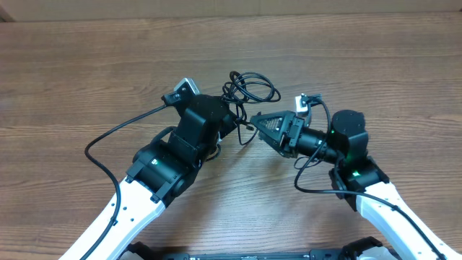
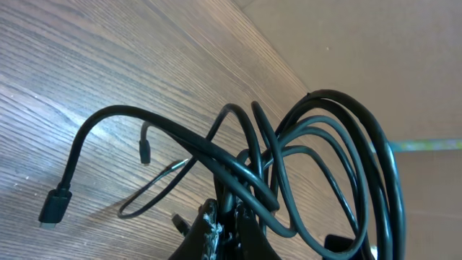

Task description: Untangle cables

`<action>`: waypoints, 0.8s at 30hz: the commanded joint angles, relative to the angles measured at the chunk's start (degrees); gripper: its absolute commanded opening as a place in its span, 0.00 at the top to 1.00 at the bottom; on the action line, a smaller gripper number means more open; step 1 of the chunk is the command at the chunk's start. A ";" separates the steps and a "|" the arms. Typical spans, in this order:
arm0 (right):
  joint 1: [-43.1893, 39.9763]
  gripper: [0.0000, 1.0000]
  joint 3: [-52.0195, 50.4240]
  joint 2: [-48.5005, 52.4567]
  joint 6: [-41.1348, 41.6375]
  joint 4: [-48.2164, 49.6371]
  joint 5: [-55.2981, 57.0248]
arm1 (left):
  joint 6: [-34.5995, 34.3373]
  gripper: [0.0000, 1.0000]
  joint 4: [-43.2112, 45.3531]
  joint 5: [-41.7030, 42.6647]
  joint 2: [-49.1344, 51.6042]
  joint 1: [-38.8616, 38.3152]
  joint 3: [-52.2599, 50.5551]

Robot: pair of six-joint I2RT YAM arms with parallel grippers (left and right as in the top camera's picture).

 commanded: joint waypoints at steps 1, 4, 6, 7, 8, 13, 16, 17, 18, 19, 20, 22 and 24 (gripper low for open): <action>2.43 0.02 0.07 -0.72 1.05 0.26 7.63 | -0.96 0.96 0.46 2.38 -0.55 0.20 1.18; 3.80 0.01 0.07 -0.68 1.05 -1.49 11.85 | -0.98 0.96 0.61 2.97 -0.55 0.20 1.18; 3.93 0.01 0.07 -0.68 1.05 -3.21 14.21 | -0.98 0.96 0.76 3.45 -0.57 0.20 1.18; 3.93 0.00 0.07 -0.68 1.01 -4.00 14.84 | -0.98 0.96 0.81 4.26 -0.55 0.20 1.18; 3.93 0.00 0.07 -0.68 0.70 -4.42 14.97 | -0.98 0.96 0.92 4.98 -0.55 0.20 1.18; 3.93 0.00 0.07 -0.66 -0.90 -5.18 15.54 | -0.98 0.96 2.80 9.31 -0.55 0.20 1.18; 3.93 0.00 0.07 -0.52 -0.90 -6.58 16.02 | -0.98 0.96 4.87 10.73 -0.55 0.20 1.18; 3.93 0.00 0.07 -0.35 -0.96 -6.86 16.33 | -0.98 0.96 5.51 10.95 -0.55 0.20 1.18; 3.93 0.00 0.07 -0.22 -1.38 -7.04 16.52 | -0.98 0.96 6.12 10.97 -0.55 0.20 1.18; 3.93 0.00 0.07 -0.02 -1.97 -7.21 16.57 | -0.98 0.96 6.60 10.95 -0.55 0.20 1.18; 3.93 0.00 0.04 0.09 -2.23 -7.43 16.55 | -1.01 0.96 7.06 10.95 -0.55 0.20 1.18; 3.93 0.00 0.07 0.31 -2.21 -8.09 16.57 | -1.92 0.95 7.48 10.91 -0.55 0.20 1.18; 3.93 0.00 0.07 0.35 -2.38 -8.26 16.57 | -3.21 0.96 7.63 10.91 -0.55 0.20 1.18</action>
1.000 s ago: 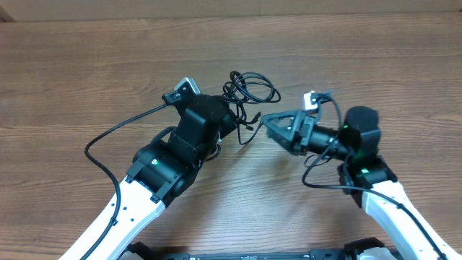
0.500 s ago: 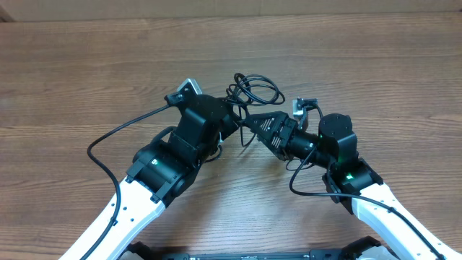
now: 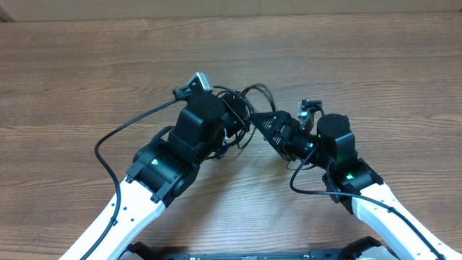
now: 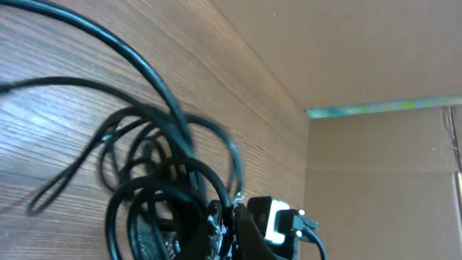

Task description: Untangle cables

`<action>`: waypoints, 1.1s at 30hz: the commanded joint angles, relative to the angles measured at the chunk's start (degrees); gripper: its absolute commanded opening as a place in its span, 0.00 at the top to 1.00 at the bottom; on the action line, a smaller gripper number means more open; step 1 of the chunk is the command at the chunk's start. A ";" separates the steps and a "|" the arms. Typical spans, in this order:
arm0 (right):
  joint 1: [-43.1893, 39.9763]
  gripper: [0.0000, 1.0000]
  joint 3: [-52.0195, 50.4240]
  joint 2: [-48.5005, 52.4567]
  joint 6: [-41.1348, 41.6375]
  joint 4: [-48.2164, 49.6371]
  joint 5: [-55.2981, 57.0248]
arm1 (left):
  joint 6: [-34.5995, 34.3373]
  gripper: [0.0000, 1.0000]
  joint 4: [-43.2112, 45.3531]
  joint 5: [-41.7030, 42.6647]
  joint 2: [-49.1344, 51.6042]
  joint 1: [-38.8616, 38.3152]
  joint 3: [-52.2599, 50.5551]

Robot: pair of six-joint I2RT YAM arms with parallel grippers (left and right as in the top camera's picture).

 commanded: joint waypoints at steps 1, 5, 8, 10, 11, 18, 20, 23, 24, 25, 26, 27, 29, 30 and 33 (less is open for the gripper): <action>0.35 0.00 0.07 0.28 -1.29 0.00 0.81 | -2.54 0.96 0.79 0.81 -0.55 0.20 1.18; 0.59 0.00 0.07 0.28 -1.29 0.09 0.81 | -2.51 0.96 1.42 0.72 -0.55 0.20 1.18; 0.61 0.00 0.07 0.28 -1.31 0.22 0.76 | -2.49 0.96 1.38 0.42 -0.55 0.20 1.18; 0.61 0.00 0.07 0.28 -1.40 0.24 0.37 | -2.49 0.95 1.40 0.31 -0.55 0.20 1.18; 0.61 0.00 0.07 0.28 -1.66 0.24 0.35 | -2.47 0.96 1.38 0.31 -0.55 0.20 1.18; 0.61 0.00 0.07 0.28 -2.62 2.38 -1.81 | -0.31 0.96 1.07 -1.11 -0.55 0.20 1.18; 0.61 0.02 0.07 0.28 -3.32 5.18 -4.04 | 0.04 0.96 1.07 -2.08 -0.55 0.24 1.18; 0.61 0.04 0.07 0.28 -4.55 8.31 -7.26 | 0.09 0.96 1.60 -2.71 -0.55 0.24 1.18; 0.61 0.04 0.07 0.28 -4.57 8.52 -7.56 | 0.09 0.96 1.97 -2.71 -0.55 0.24 1.18; 0.61 0.04 0.07 0.28 -4.57 8.50 -7.65 | 0.09 0.96 2.38 -2.69 -0.55 0.24 1.18; 0.61 0.04 0.07 0.28 -4.87 8.48 -7.85 | 0.11 0.96 2.84 -2.69 -0.55 0.24 1.18; 0.61 0.05 0.07 0.28 -5.29 8.48 -8.07 | 0.09 0.96 3.19 -2.69 -0.55 0.24 1.18; 0.63 0.05 0.07 0.28 -5.42 8.48 -8.81 | 0.09 0.96 3.58 -2.73 -0.44 0.24 1.18; 0.61 0.05 0.07 0.28 -5.44 8.48 -8.96 | 0.11 0.96 3.78 -2.73 -0.33 0.24 1.18; 0.61 0.09 0.07 0.28 -6.82 8.50 -8.90 | 0.15 0.96 4.07 -3.85 0.00 0.26 1.18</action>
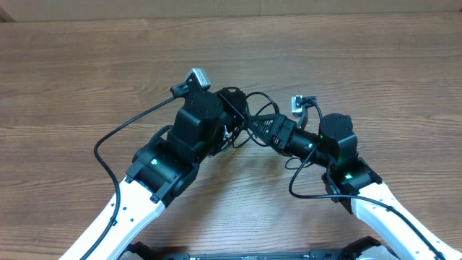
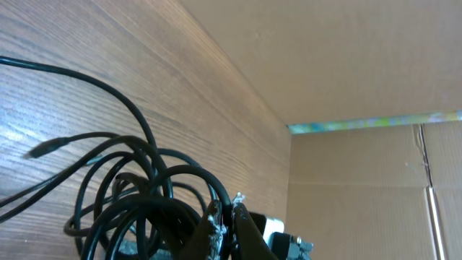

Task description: Untangle cables

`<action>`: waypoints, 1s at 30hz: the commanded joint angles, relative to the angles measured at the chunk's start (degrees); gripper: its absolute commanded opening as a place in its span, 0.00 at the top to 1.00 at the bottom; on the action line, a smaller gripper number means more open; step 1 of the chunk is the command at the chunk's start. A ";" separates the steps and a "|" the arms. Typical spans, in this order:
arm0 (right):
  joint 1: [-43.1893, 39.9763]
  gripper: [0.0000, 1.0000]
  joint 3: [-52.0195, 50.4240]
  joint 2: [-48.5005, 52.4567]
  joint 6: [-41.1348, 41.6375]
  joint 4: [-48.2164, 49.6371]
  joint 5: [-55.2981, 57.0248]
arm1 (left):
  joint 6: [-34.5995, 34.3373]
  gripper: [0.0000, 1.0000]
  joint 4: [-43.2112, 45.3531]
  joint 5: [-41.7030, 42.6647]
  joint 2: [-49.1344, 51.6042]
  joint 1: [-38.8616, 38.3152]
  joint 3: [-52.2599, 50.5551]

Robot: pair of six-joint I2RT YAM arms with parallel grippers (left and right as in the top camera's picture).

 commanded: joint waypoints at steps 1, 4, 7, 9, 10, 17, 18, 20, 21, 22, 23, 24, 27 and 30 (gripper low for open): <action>0.33 0.10 0.26 -0.26 -2.91 0.61 -1.99 | 1.70 0.95 0.46 -2.16 0.09 0.26 0.96; 0.33 0.11 0.26 -0.26 -4.17 -0.81 -1.14 | 3.61 0.96 0.37 -2.23 0.09 0.26 0.96; 0.33 0.08 0.26 -0.26 -4.17 -3.76 2.19 | 4.15 0.96 -1.33 -2.51 0.09 0.28 0.96; 0.33 0.06 0.26 -0.26 -4.20 -6.14 4.57 | 4.15 0.96 -3.69 -3.67 0.09 0.28 0.96; 0.33 0.04 0.26 -0.26 -4.17 -7.54 6.23 | 4.15 0.96 -5.14 -4.61 0.09 0.31 0.96; 0.31 0.01 0.26 -0.26 -4.20 -11.47 12.46 | 5.64 0.96 -10.62 -5.88 1.64 0.24 0.94; 0.31 0.01 0.26 -0.26 -4.17 -11.65 12.94 | 5.62 0.96 -10.58 -5.66 2.23 0.20 0.94; 0.31 0.00 0.26 -0.26 -4.20 -12.22 13.64 | 5.57 0.96 -10.27 -4.79 3.69 0.20 0.94; 0.31 0.00 0.26 -0.26 -4.20 -12.83 14.29 | 5.57 0.96 -9.94 -4.74 4.68 0.20 0.94; 0.26 0.00 0.26 -0.26 -4.20 -13.44 15.19 | 5.57 0.96 -9.73 -4.79 5.55 0.20 0.94; 0.09 0.00 0.26 -0.26 -4.20 -14.27 16.35 | 5.57 0.96 -9.64 -4.83 6.58 0.28 0.94; -0.20 0.00 0.26 -0.26 -4.17 -14.97 17.22 | 5.57 0.96 -9.64 -4.87 7.58 0.46 0.94; -1.88 0.00 0.26 -0.26 -4.17 -16.98 17.59 | 5.57 0.96 -9.73 -3.45 9.99 1.46 0.94; -3.74 0.00 0.26 -0.26 -4.17 -19.50 17.59 | 5.35 0.96 -9.68 -0.68 11.63 2.69 0.94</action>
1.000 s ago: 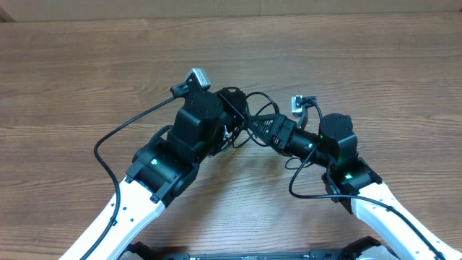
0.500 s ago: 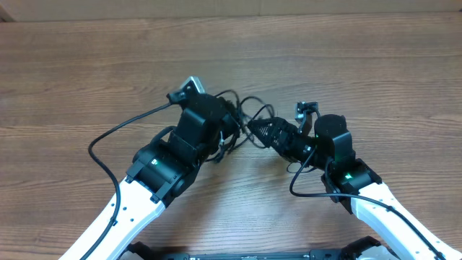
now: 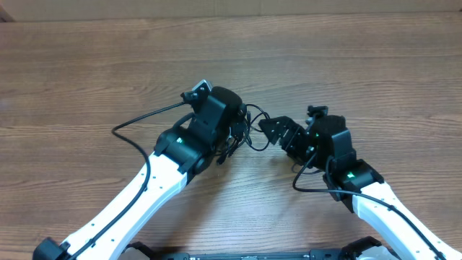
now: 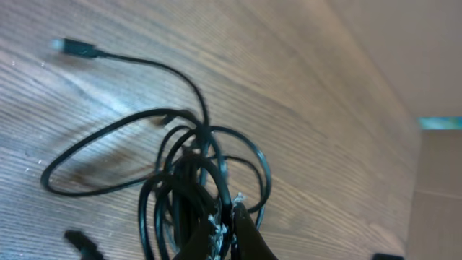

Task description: Untangle cables

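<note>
A tangle of black cables [image 3: 247, 130] lies on the wooden table between my two grippers. In the left wrist view the bundle [image 4: 189, 167] spreads into loops, and one strand runs out to a small plug [image 4: 74, 48] at the upper left. My left gripper [image 4: 225, 218] is shut on a strand at the near side of the bundle. Seen from overhead, my left gripper [image 3: 235, 130] sits on the tangle's left side. My right gripper [image 3: 264, 128] points in from the right, its fingers drawn together where a loop reaches their tip.
The left arm's own black lead [image 3: 137, 124] curves over the table to the left. Another lead [image 3: 310, 184] hangs beside the right arm. A second plug [image 4: 79, 241] lies at the bottom left of the left wrist view. Brown cardboard [image 4: 433, 58] borders the table.
The left arm has swung and its wrist turned, so its camera now looks down on the bundle spread on the table. The right gripper stands a little farther right, a loop stretched toward it.
First my left gripper held the coiled bundle while the right stood just off to its right. Then the right gripper's tip was in against the tangle, and it stayed in among the loops. Now the grippers are slightly apart with the loops opened out between them.
</note>
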`<action>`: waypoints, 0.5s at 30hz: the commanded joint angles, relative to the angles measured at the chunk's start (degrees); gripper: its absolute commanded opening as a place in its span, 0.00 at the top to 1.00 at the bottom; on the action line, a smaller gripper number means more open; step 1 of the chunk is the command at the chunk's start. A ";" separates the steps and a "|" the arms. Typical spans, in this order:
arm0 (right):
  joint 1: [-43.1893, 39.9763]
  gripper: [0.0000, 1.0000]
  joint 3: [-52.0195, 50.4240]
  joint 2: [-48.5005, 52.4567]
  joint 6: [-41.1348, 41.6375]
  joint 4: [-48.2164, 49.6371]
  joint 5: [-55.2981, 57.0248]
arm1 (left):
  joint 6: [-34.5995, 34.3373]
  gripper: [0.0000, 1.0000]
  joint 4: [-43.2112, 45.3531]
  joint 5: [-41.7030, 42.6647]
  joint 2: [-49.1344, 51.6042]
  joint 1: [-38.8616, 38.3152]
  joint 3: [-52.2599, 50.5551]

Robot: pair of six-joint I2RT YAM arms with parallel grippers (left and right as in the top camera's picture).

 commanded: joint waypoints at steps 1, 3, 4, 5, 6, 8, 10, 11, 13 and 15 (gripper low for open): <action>-2.14 0.00 0.26 -0.24 -0.50 -1.44 1.84 | 1.14 0.95 0.37 3.19 1.36 1.77 0.94; -3.19 0.00 0.26 -0.24 -0.48 -2.69 1.81 | 1.18 0.95 -0.85 3.63 2.40 2.73 0.94; -3.56 0.00 0.26 -0.24 -0.48 -3.02 1.79 | 1.42 0.94 -2.01 3.63 2.73 3.15 0.94; -3.82 0.00 0.26 -0.24 -0.50 -3.19 1.60 | 1.95 0.84 -3.52 3.61 2.99 3.61 0.94; -4.02 0.00 0.26 -0.24 -0.50 -3.19 1.38 | 3.26 0.68 -5.53 3.58 3.28 4.20 0.94; -4.07 0.00 0.26 -0.24 -0.52 -3.17 1.40 | 5.81 0.11 -9.51 3.54 3.69 5.33 0.92; -4.07 0.00 0.26 -0.24 -0.55 -3.15 1.42 | 7.06 0.00 -13.55 3.54 4.02 6.32 0.92; -4.07 0.00 0.26 -0.24 -0.90 -3.10 1.42 | 7.30 0.00 -16.02 3.32 4.15 6.91 0.92; -4.07 0.00 0.26 -0.24 -1.64 -2.91 1.40 | 7.37 0.00 -19.82 2.62 4.17 7.69 0.92; -4.07 0.00 0.26 -0.24 -1.62 -2.91 1.40 | 7.34 0.01 -22.62 2.75 4.17 8.35 0.92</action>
